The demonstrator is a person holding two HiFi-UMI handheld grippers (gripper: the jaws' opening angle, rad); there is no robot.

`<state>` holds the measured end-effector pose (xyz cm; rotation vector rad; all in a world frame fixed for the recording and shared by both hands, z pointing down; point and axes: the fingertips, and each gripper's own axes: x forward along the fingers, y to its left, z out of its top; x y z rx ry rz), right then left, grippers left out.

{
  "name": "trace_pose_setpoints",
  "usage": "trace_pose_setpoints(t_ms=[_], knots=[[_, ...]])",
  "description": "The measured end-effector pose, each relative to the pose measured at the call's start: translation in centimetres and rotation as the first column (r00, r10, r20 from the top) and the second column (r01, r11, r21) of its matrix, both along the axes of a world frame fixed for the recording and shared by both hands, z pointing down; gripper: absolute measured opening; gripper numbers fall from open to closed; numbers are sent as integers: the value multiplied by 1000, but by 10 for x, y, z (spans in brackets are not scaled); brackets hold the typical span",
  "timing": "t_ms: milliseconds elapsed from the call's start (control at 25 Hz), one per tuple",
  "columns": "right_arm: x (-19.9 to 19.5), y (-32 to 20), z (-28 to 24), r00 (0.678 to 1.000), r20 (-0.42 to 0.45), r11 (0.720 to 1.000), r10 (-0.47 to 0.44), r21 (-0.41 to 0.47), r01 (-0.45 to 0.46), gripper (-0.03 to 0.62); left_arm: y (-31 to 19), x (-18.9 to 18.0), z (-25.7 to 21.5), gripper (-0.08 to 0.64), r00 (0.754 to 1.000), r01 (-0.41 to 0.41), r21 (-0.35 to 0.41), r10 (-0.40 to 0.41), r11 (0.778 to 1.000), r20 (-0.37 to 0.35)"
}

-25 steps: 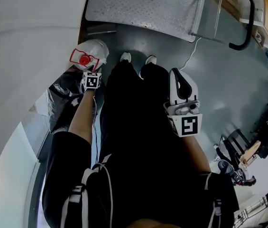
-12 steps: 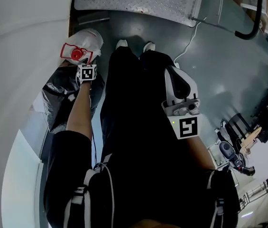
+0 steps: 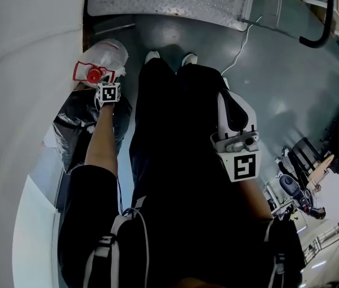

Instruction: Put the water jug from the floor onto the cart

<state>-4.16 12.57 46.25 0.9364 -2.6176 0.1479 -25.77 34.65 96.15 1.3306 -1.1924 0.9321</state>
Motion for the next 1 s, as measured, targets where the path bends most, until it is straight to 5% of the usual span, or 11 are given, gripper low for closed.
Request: trace_pose_setpoints(t_ms=[440,640,1000], knots=[[22,-9,24,998,-37,997,53,-60,-55,20,4,3,27,175,999,-37,-93,33,995,-35],[18,-13,30,997,-51,995,53,-86,-57,20,-3,4,24,46,995,-77,-97,71,992,-68],[9,-15,11,998,-25,995,54,-82,-56,20,-1,-12,2,48,992,-36,-115,21,993,-128]])
